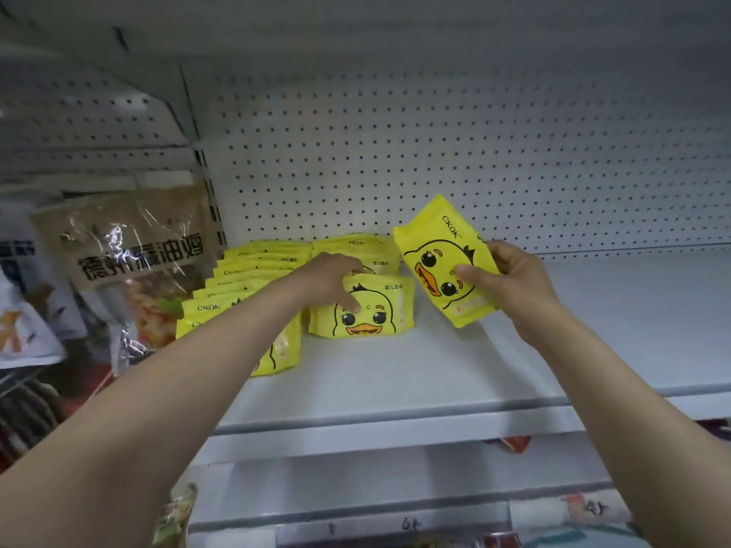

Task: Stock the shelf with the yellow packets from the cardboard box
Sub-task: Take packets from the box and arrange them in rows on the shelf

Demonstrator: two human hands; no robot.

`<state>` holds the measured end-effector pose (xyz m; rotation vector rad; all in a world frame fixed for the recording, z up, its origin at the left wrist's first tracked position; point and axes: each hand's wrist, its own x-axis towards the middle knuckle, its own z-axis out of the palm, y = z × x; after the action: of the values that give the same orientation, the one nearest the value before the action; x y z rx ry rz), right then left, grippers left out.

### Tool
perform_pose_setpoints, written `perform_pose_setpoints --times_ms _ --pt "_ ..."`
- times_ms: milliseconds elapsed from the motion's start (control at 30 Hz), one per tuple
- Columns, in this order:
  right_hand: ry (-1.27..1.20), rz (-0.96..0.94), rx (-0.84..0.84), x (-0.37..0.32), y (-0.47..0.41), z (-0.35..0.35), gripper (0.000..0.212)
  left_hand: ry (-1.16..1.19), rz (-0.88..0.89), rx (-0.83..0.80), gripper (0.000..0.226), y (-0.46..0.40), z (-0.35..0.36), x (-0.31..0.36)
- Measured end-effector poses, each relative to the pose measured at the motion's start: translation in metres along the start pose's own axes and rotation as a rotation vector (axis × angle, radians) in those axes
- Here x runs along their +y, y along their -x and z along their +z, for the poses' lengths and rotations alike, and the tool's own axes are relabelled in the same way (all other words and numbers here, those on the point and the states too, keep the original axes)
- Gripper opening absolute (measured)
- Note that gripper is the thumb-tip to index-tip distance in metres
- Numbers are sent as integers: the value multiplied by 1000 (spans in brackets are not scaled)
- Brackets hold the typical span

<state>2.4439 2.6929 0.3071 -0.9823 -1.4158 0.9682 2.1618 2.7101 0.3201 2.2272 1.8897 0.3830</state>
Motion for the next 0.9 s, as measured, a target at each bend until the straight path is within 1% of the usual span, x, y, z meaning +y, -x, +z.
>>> perform_pose_setpoints --times_ms 100,200,367,467,600,700,767,833,900 --pt "23 5 1 1 -6 -4 20 -27 -35 46 71 -15 0 -8" --pt "36 2 -9 1 -11 -10 21 -41 -80 68 74 -23 0 -13" --pt "74 -10 -61 -5 -22 -15 25 -66 -76 98 70 -25 1 -14" --pt "152 -10 -105 -6 -29 -11 24 -79 -84 136 70 -23 4 -15" --pt "305 21 -229 -7 -38 -1 24 -46 -116 216 71 -13 6 -18" --pt "431 49 -348 -5 -46 12 24 22 -132 332 61 7 -2 -22" --pt "524 34 -411 -1 -52 25 27 40 -161 411 56 27 -6 -26" --pt "567 23 -485 5 -56 42 34 -9 -215 429 55 46 -6 -31" --pt "571 17 -566 11 -59 59 39 -64 -257 397 57 63 0 -37"
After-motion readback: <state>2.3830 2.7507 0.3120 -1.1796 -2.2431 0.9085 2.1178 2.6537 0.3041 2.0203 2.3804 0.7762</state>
